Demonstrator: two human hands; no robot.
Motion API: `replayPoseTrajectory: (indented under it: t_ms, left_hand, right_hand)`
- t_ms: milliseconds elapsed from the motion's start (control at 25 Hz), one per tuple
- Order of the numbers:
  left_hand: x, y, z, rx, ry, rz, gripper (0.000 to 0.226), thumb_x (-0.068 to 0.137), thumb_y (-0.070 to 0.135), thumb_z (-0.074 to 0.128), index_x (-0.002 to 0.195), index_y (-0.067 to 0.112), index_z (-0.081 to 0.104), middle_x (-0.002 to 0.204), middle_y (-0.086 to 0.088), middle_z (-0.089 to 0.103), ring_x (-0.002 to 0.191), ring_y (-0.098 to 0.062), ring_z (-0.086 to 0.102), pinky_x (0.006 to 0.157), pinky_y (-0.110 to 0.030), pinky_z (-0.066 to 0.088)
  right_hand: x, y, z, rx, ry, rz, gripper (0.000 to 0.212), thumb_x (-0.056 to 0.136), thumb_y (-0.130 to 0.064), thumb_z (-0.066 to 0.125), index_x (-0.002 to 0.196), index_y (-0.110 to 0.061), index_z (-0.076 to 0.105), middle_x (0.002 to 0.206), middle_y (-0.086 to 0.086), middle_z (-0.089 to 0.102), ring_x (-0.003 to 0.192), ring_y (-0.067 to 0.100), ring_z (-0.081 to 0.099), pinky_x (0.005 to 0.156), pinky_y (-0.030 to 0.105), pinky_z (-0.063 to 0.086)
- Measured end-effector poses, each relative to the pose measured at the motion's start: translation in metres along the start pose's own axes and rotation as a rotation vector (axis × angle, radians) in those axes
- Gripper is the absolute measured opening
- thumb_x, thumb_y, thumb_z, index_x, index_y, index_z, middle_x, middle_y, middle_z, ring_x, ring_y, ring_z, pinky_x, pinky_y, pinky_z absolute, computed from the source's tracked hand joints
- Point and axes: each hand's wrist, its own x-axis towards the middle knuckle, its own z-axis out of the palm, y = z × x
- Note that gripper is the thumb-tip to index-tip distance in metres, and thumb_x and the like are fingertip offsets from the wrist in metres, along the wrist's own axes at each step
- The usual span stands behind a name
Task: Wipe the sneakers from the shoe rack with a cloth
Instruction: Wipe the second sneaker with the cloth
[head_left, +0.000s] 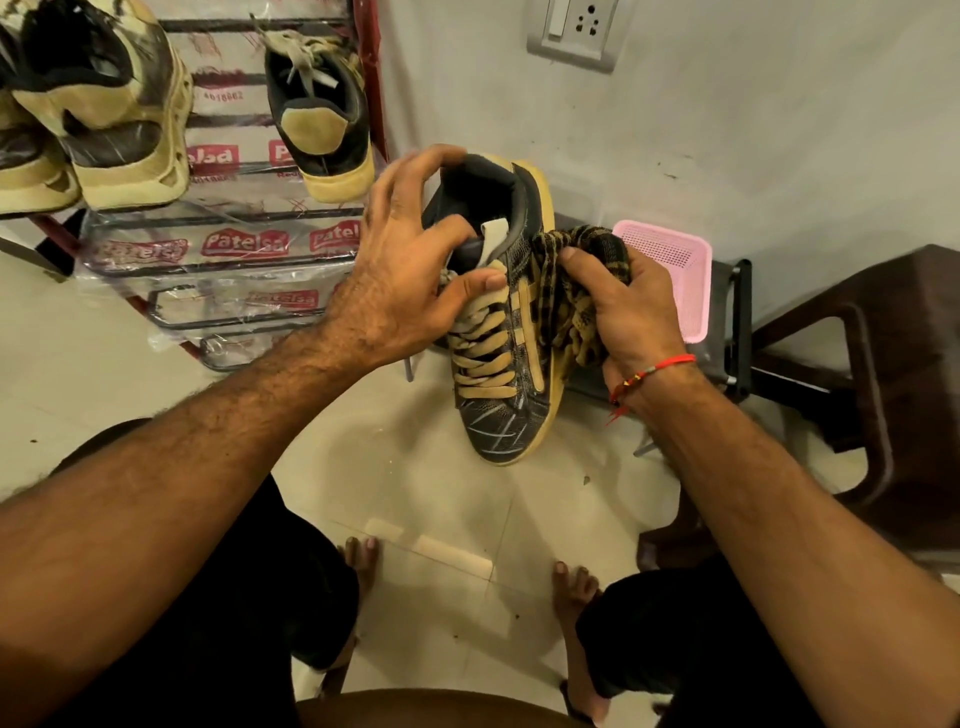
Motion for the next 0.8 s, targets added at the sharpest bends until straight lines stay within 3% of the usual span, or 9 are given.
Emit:
replayPoseTrajectory:
  t_ms: [120, 200, 240, 320, 400, 480, 560, 600, 800]
  left_hand:
    - [-0.002, 0.001, -0.001, -0.186, 0.156, 0.012, 0.037, 0.1, 0.04, 0.06, 0.103, 0.003, 0.064, 0.134, -0.016, 0.058, 0.132, -0.023, 0.049, 0.106, -0.048, 0.048]
    - [-0.003, 0.003, -0.003, -0.236, 0.236, -0.051, 0.035, 0.102, 0.033, 0.057, 0.105, -0.001, 0.064, 0.099, -0.013, 0.068, 0.098, -0.012, 0.063, 0.082, -0.034, 0.055]
    - [-0.003, 0.003, -0.004, -0.251, 0.246, -0.086, 0.035, 0.102, 0.034, 0.057, 0.103, 0.0, 0.064, 0.086, -0.008, 0.065, 0.079, -0.008, 0.06, 0.068, -0.026, 0.051]
    - [-0.002, 0.003, -0.005, -0.287, 0.23, -0.153, 0.035, 0.102, 0.037, 0.057, 0.096, 0.003, 0.064, 0.075, 0.002, 0.057, 0.061, -0.001, 0.046, 0.058, -0.013, 0.038]
    - [0.0, -0.003, -0.006, -0.326, 0.211, -0.213, 0.036, 0.101, 0.039, 0.057, 0.093, 0.004, 0.063, 0.074, 0.004, 0.056, 0.063, 0.002, 0.046, 0.057, -0.011, 0.035]
    - [0.002, -0.014, -0.01, -0.326, 0.207, -0.267, 0.039, 0.101, 0.043, 0.056, 0.091, 0.005, 0.063, 0.076, 0.001, 0.058, 0.064, -0.001, 0.047, 0.056, -0.015, 0.037]
    - [0.002, -0.023, -0.014, -0.304, 0.198, -0.309, 0.042, 0.1, 0.046, 0.055, 0.091, 0.006, 0.064, 0.077, -0.004, 0.06, 0.068, -0.01, 0.051, 0.058, -0.022, 0.04]
    - [0.002, -0.026, -0.015, -0.301, 0.178, -0.315, 0.042, 0.1, 0.046, 0.055, 0.09, 0.006, 0.064, 0.077, -0.005, 0.061, 0.069, -0.012, 0.053, 0.059, -0.025, 0.042]
    - [0.004, -0.026, -0.018, -0.35, 0.149, -0.395, 0.038, 0.097, 0.049, 0.056, 0.093, 0.013, 0.066, 0.081, -0.004, 0.064, 0.075, -0.019, 0.061, 0.066, -0.039, 0.053]
  right_hand:
    - [-0.002, -0.004, 0.003, 0.133, -0.015, 0.022, 0.024, 0.09, -0.016, 0.072, 0.11, -0.003, 0.07, 0.101, 0.014, 0.076, 0.096, 0.028, 0.073, 0.089, 0.05, 0.058]
    - [-0.004, -0.005, 0.005, 0.143, -0.056, -0.019, 0.021, 0.09, -0.016, 0.072, 0.108, -0.006, 0.071, 0.101, 0.013, 0.076, 0.098, 0.029, 0.072, 0.09, 0.05, 0.058]
    - [-0.006, -0.004, 0.005, 0.054, -0.086, -0.09, 0.017, 0.09, -0.017, 0.072, 0.106, -0.01, 0.072, 0.1, 0.011, 0.076, 0.097, 0.027, 0.072, 0.09, 0.048, 0.058]
    - [-0.009, 0.0, 0.005, -0.295, -0.162, -0.35, 0.013, 0.089, -0.021, 0.071, 0.102, -0.016, 0.072, 0.097, 0.006, 0.074, 0.093, 0.022, 0.069, 0.086, 0.041, 0.057]
    - [-0.014, 0.0, 0.005, -0.607, -0.286, -0.583, 0.023, 0.087, -0.027, 0.068, 0.104, -0.011, 0.071, 0.097, 0.004, 0.066, 0.09, 0.019, 0.062, 0.078, 0.027, 0.051]
    - [-0.025, -0.003, 0.005, -0.787, -0.562, -0.657, 0.033, 0.085, -0.035, 0.065, 0.108, -0.012, 0.07, 0.102, 0.001, 0.061, 0.092, 0.014, 0.058, 0.079, 0.019, 0.047]
    - [-0.042, -0.003, 0.008, -1.021, -0.849, -0.691, 0.04, 0.083, -0.044, 0.059, 0.112, -0.018, 0.068, 0.111, 0.0, 0.059, 0.101, 0.015, 0.056, 0.082, 0.029, 0.055]
    - [-0.046, -0.002, 0.008, -1.111, -0.905, -0.725, 0.042, 0.083, -0.047, 0.056, 0.114, -0.02, 0.067, 0.113, 0.0, 0.058, 0.105, 0.016, 0.055, 0.08, 0.036, 0.057]
    - [-0.027, -0.002, 0.001, -1.098, -0.538, -0.836, 0.046, 0.083, -0.046, 0.051, 0.116, -0.019, 0.067, 0.112, 0.003, 0.061, 0.104, 0.025, 0.057, 0.074, 0.046, 0.056]
